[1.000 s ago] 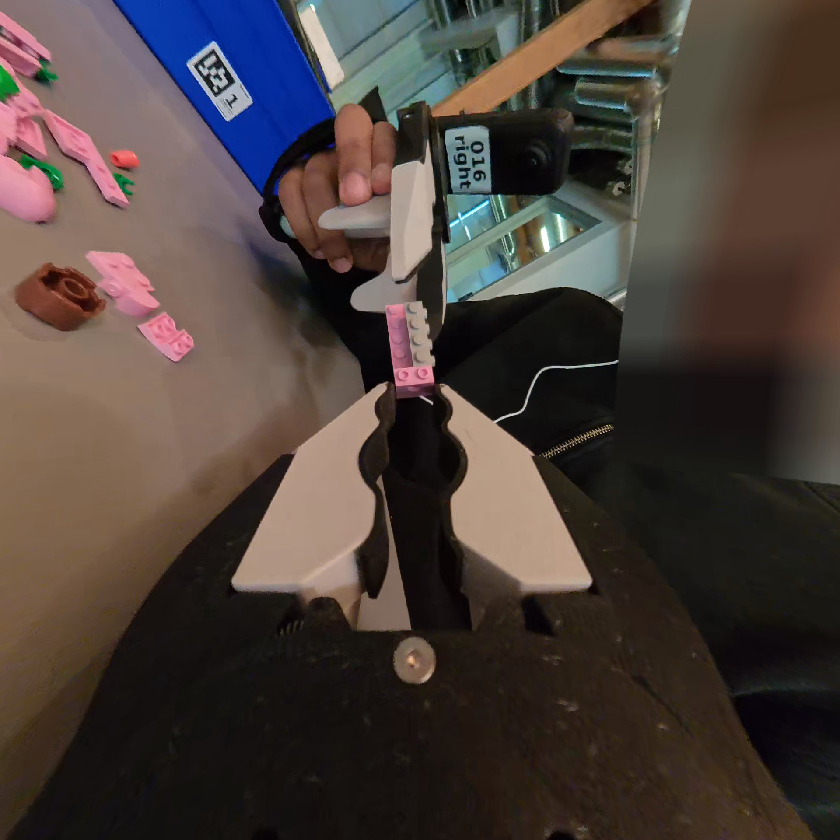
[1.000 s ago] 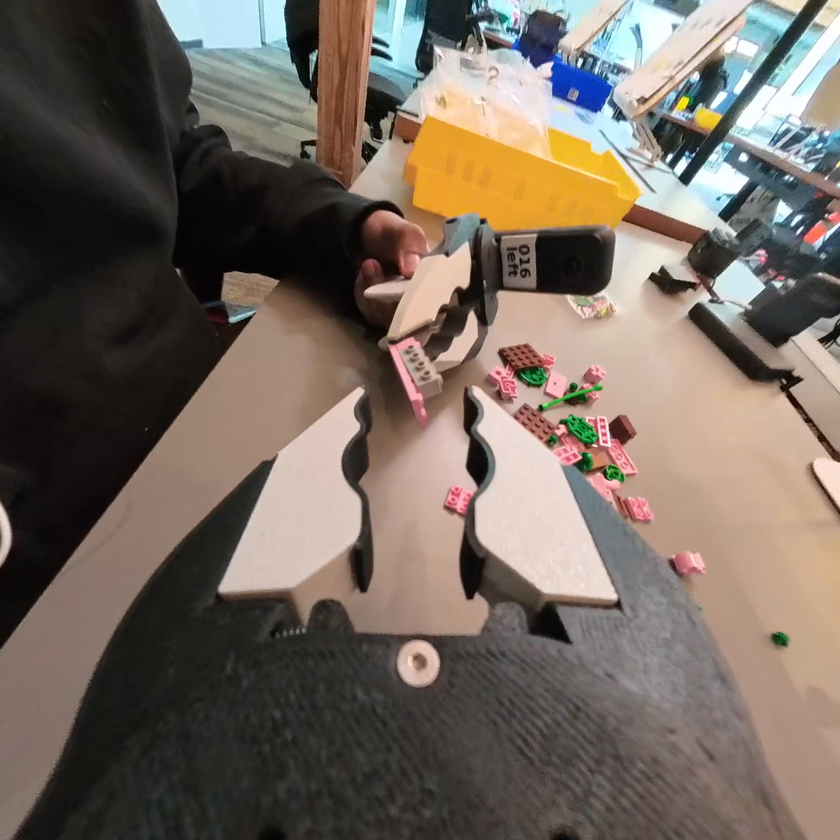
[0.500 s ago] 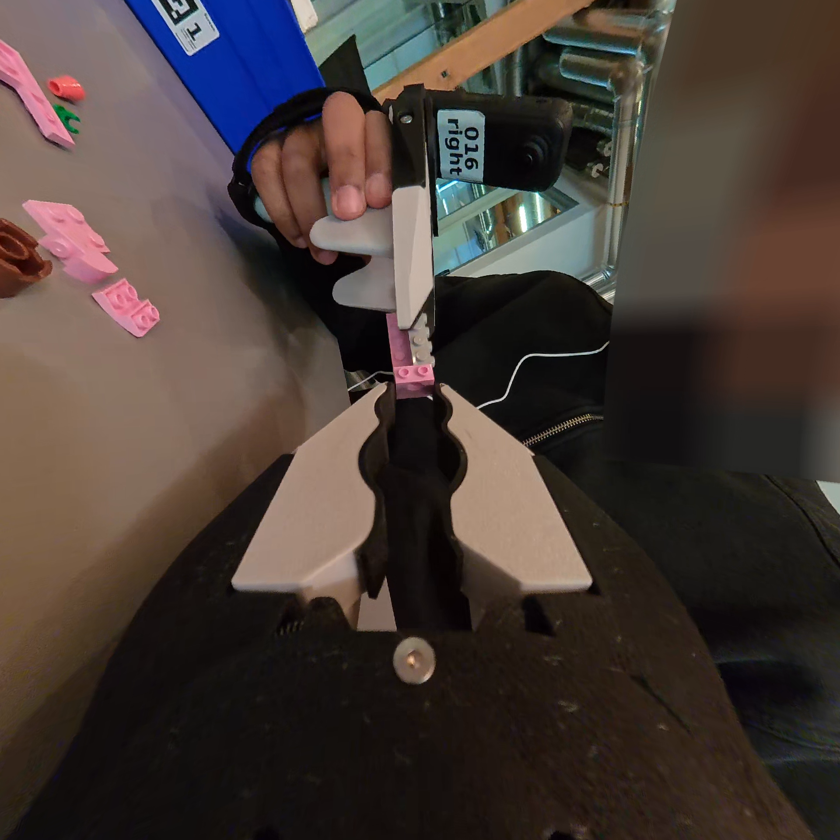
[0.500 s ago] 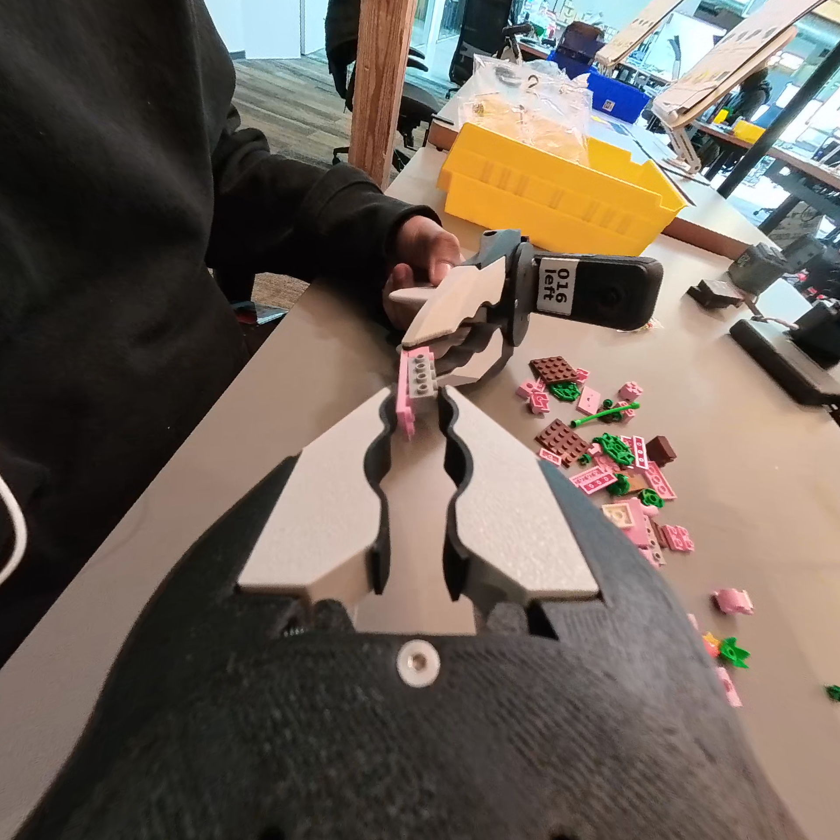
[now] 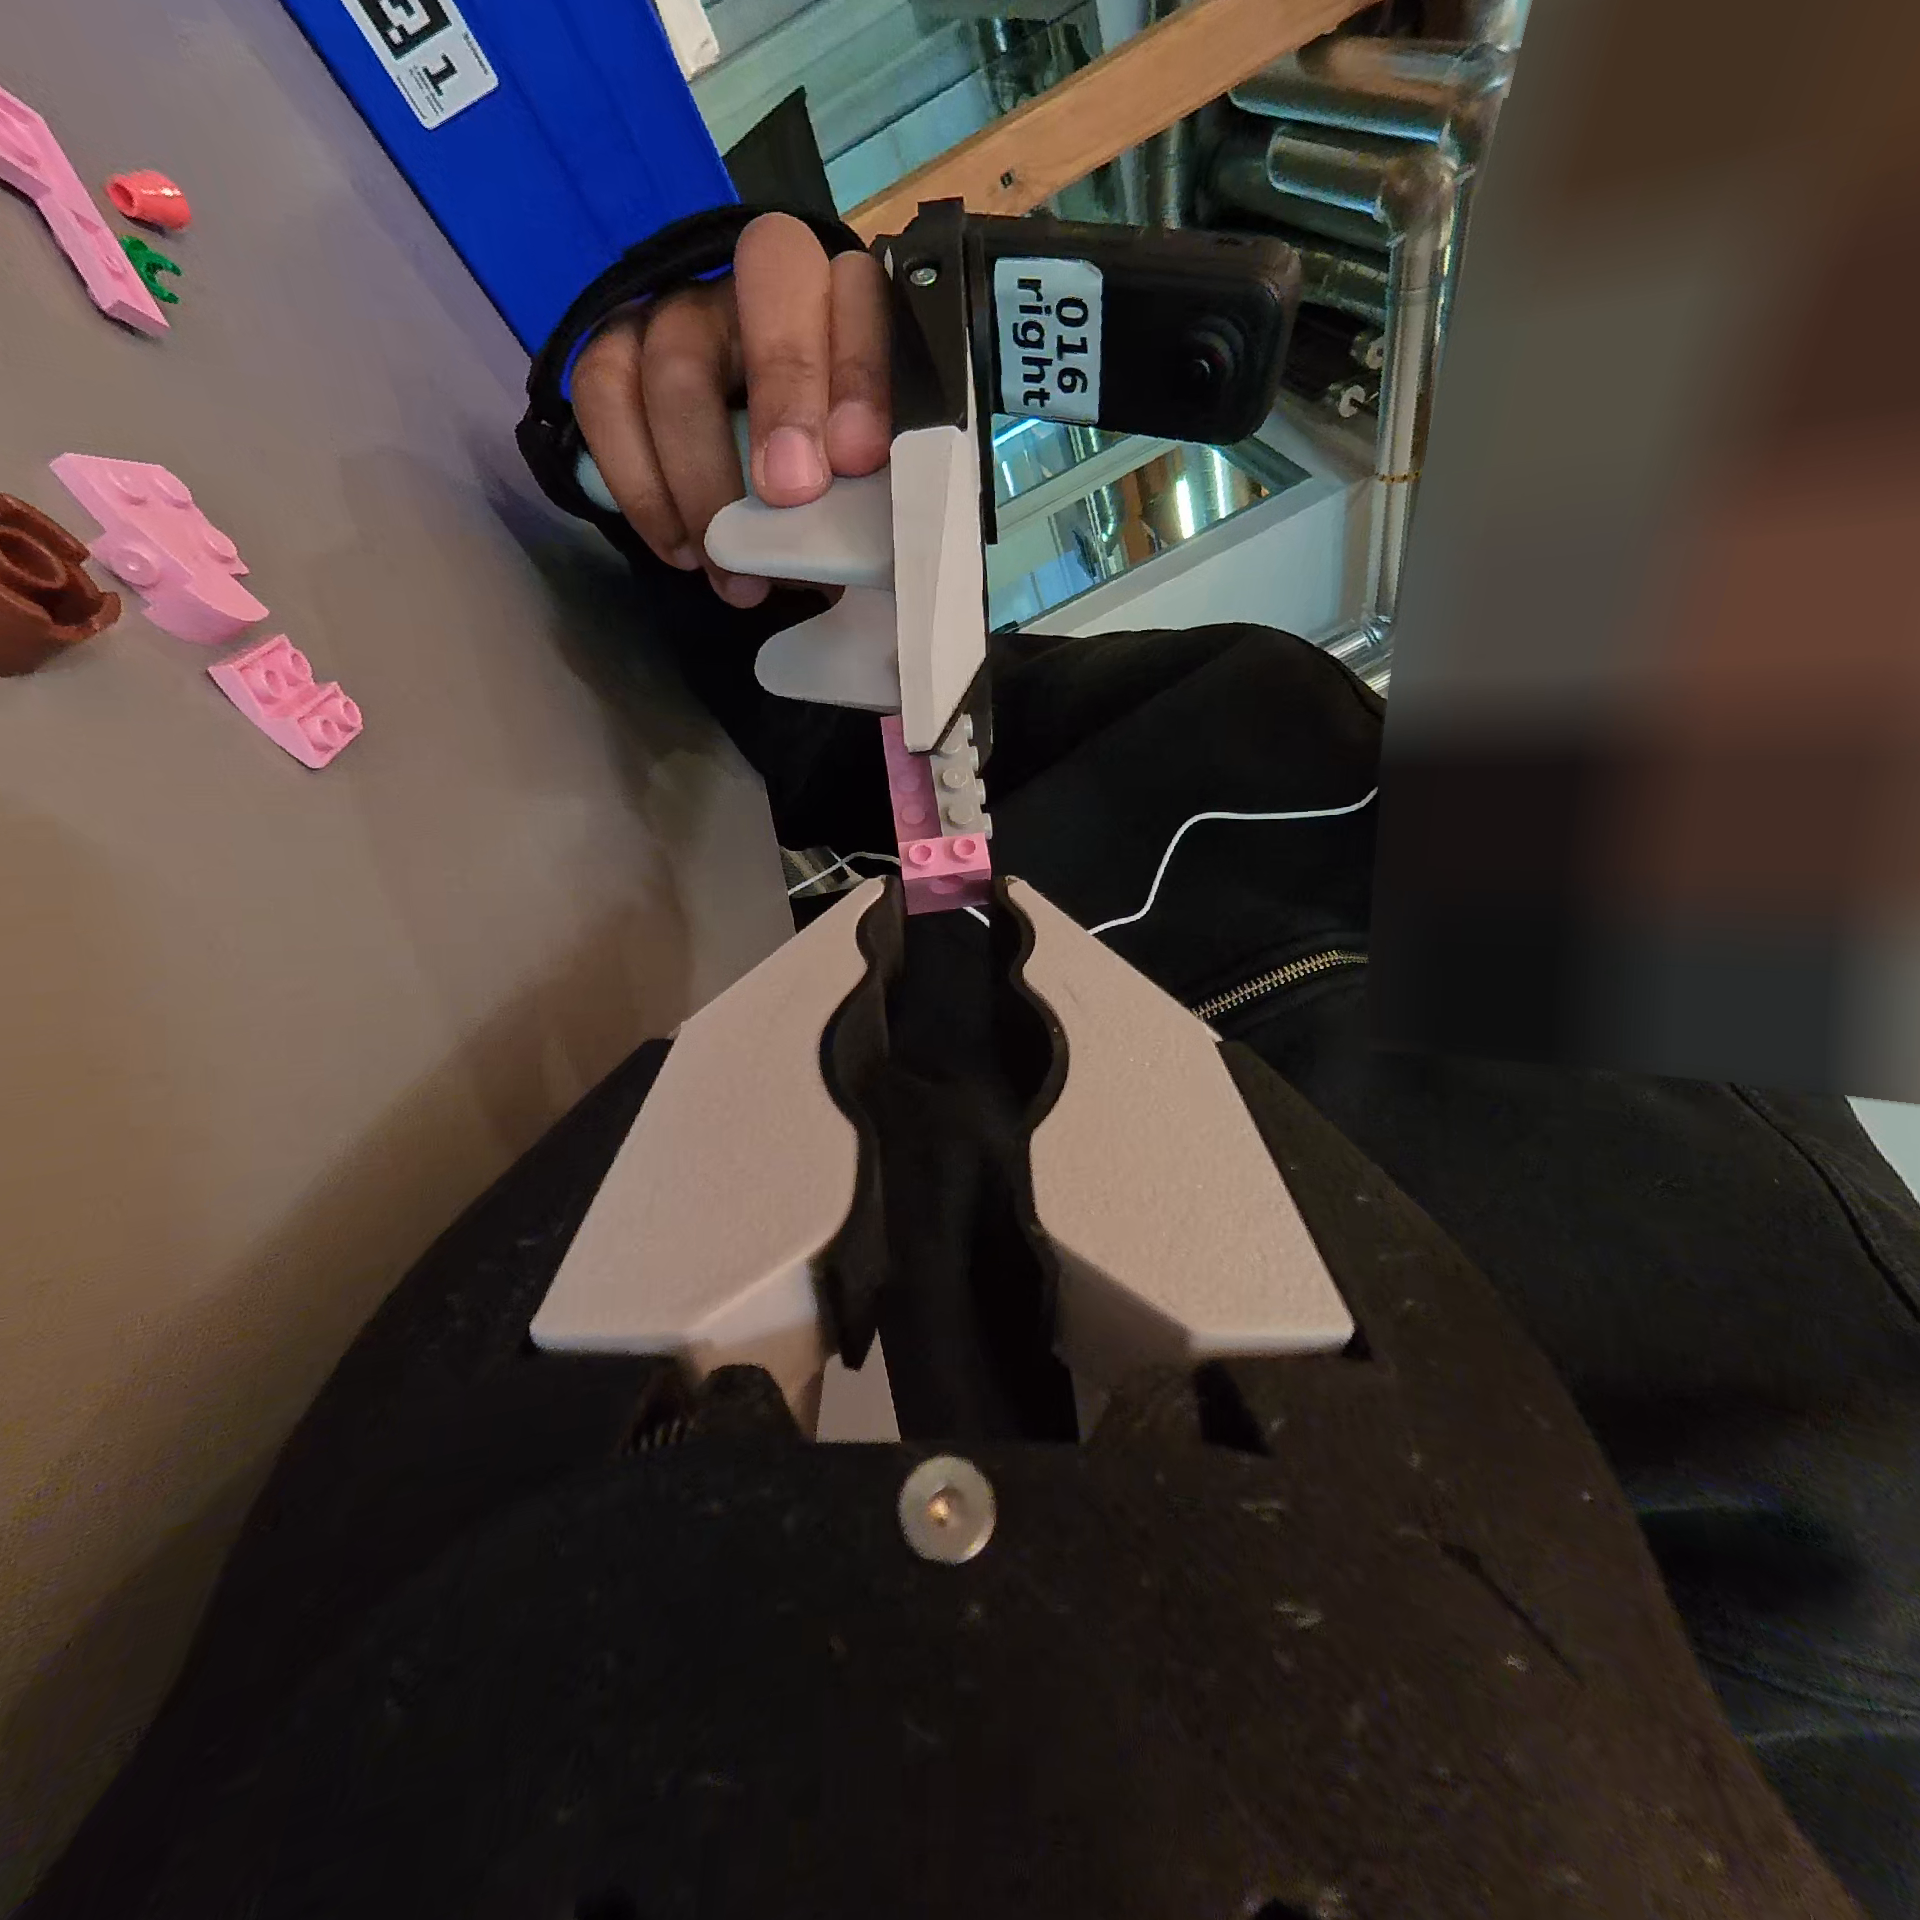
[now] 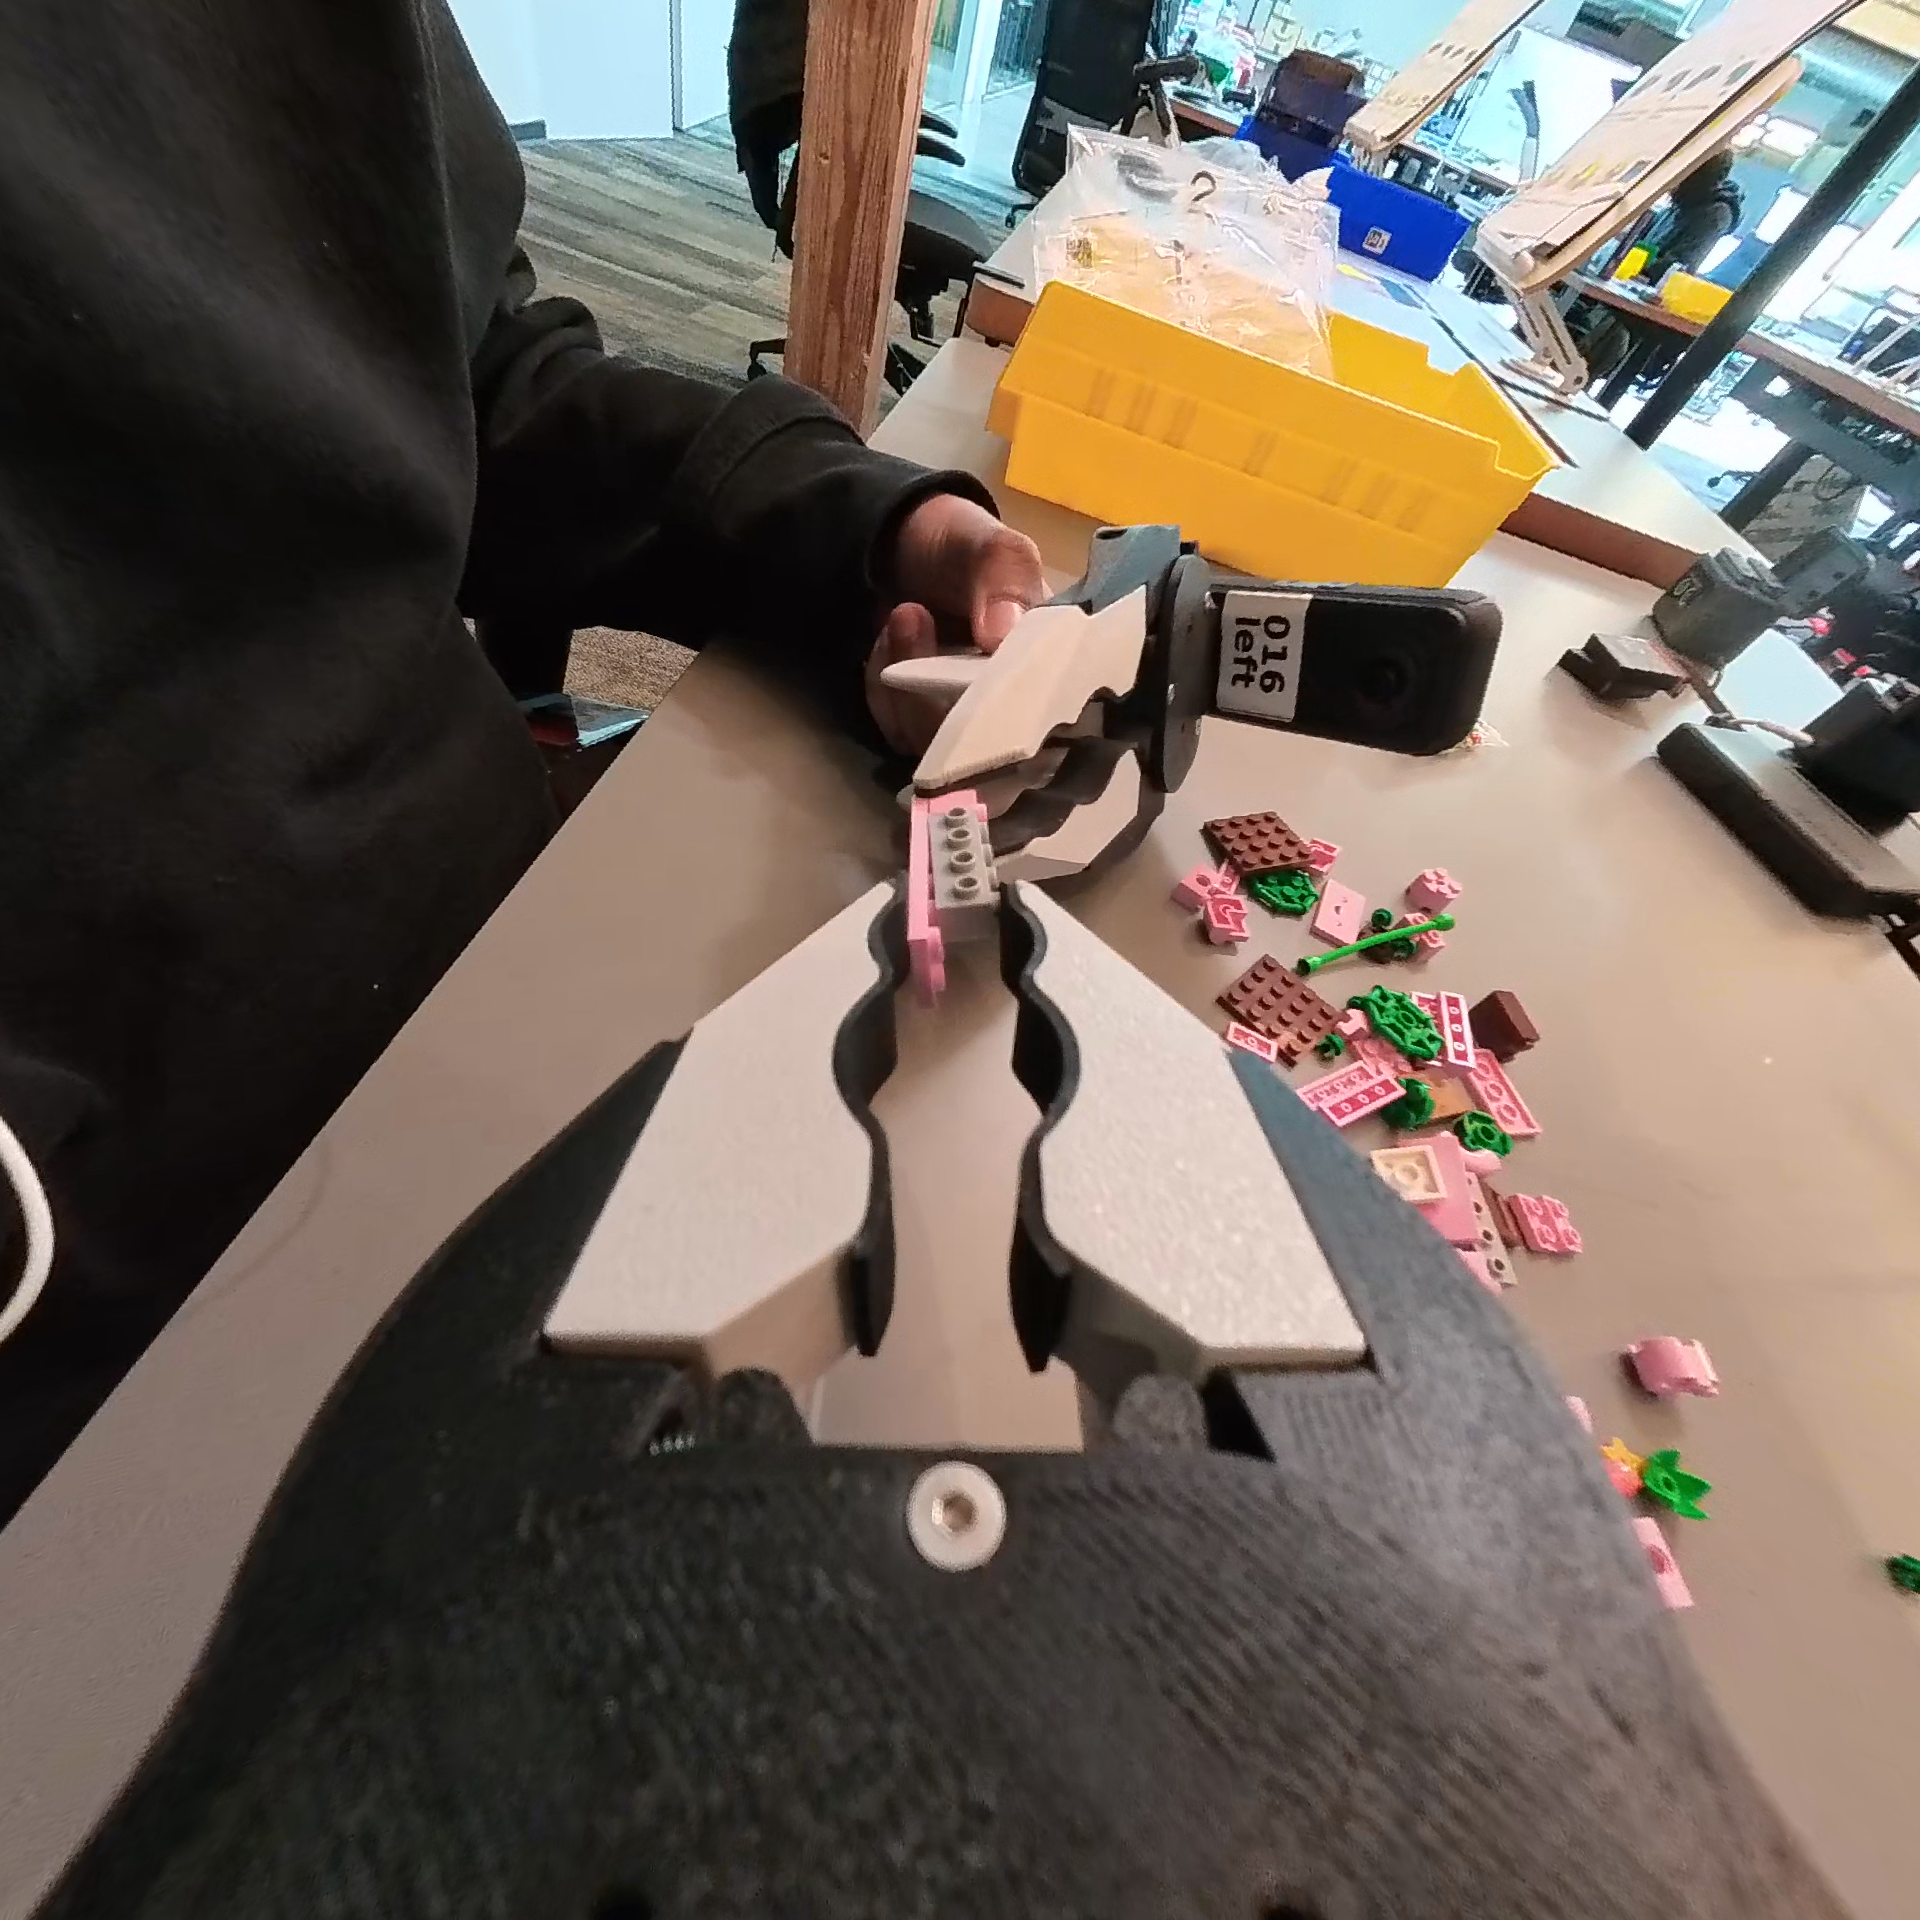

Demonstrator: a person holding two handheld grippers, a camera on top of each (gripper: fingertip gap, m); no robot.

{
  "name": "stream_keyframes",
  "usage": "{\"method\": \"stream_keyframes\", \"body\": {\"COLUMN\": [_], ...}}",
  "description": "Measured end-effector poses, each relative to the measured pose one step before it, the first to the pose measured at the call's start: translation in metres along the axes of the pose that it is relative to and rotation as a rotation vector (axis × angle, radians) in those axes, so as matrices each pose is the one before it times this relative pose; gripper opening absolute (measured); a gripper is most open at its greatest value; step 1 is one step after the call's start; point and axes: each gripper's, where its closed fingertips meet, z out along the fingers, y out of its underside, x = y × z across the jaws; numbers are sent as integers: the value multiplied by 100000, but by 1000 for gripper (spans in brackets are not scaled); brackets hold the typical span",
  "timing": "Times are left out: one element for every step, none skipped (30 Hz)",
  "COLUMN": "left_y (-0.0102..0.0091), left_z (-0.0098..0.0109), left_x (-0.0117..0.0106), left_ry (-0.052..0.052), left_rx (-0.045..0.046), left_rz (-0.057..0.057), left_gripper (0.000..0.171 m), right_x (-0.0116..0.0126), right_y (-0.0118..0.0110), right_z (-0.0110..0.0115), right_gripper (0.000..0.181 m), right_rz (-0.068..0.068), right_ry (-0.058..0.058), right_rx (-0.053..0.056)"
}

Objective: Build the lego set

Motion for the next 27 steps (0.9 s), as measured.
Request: {"method": "stream_keyframes", "body": {"left_y": [-5, -9, 12, 15, -12, -1, 17, 2, 2, 46, 44, 23, 67, 28, -40, 25, 20, -72, 4, 56, -94, -104, -12, -25, -28, -11, -17], "left_z": [3, -2, 7, 8, 0, 0, 7, -6, 5, 23, 23, 25, 28, 31, -23, -6, 20, -37, -9, 17, -35, -67, -25, -3, 6, -3, -1], "left_x": [5, 3, -22, -12, 2, -4, -5, -9, -19, -24, -12, -25, -37, -14, 25, -13, -13, 28, -9, -10, 60, 63, -21, -23, -6, -27, -71], "left_ry": [15, 21, -62, -85, 1, -38, -41, -25, -144, -177, -101, -181, -313, -148, 170, -87, -106, 100, -154, -118, 391, 521, -3, -154, -111, -142, -395], "left_rx": [38, 94, -118, -82, 118, 6, -95, 49, -48, -247, -266, -172, -401, -182, 297, -181, -119, 499, -32, -351, 627, 706, 63, 153, 169, 50, 70], "left_rz": [-34, 43, -29, -7, 21, -21, -16, -11, -56, -19, 85, 75, 12, 152, 75, -155, 103, 247, 1, 34, 193, -129, -302, 23, 172, -66, -298], "left_gripper": [13, 13, 13, 13, 13, 13, 13, 13, 13, 13, 13, 13, 13, 13, 13, 13, 13, 13, 13, 13, 13, 13, 13, 13, 13, 13, 13], "right_x": [9, 20, -10, -15, 12, 6, -16, -2, -7, -27, -43, -34, -59, -36, 22, -10, -26, 50, 23, -44, 56, 130, 39, 36, 64, 46, 8], "right_y": [15, 12, 9, 21, 5, -2, 9, 9, 19, 36, 32, 25, 35, 33, -24, 3, 16, -22, -4, 16, -41, -90, -48, -52, -83, -41, 11], "right_z": [3, -10, -1, 2, -9, 7, 2, 2, 6, 1, -8, -7, 5, -1, -20, 16, 7, -29, 14, 26, -14, -26, 42, 11, -18, -2, 52], "right_gripper": [16, 16, 16, 16, 16, 16, 16, 16, 16, 16, 15, 15, 14, 14, 14, 14, 14, 14, 14, 14, 14, 14, 14, 14, 14, 14, 15], "right_rz": [89, 128, 183, 221, 41, -96, -60, -66, 37, 164, 51, 20, 90, 23, -252, -139, 10, -389, -462, 59, 486, 683, 746, 447, -601, -1334, -1040], "right_ry": [18, 54, -138, -205, 21, 47, -93, 5, -54, -270, -319, -204, -402, -266, 312, 28, -205, 480, 307, -430, -127, 369, 25, 180, 609, 805, 664], "right_rx": [-199, -115, -123, -126, -86, -115, -191, -191, -271, -358, -432, -398, -414, -374, -195, -323, -256, -6, -322, -183, 558, 1054, 1230, 1521, 1539, 917, 238]}}
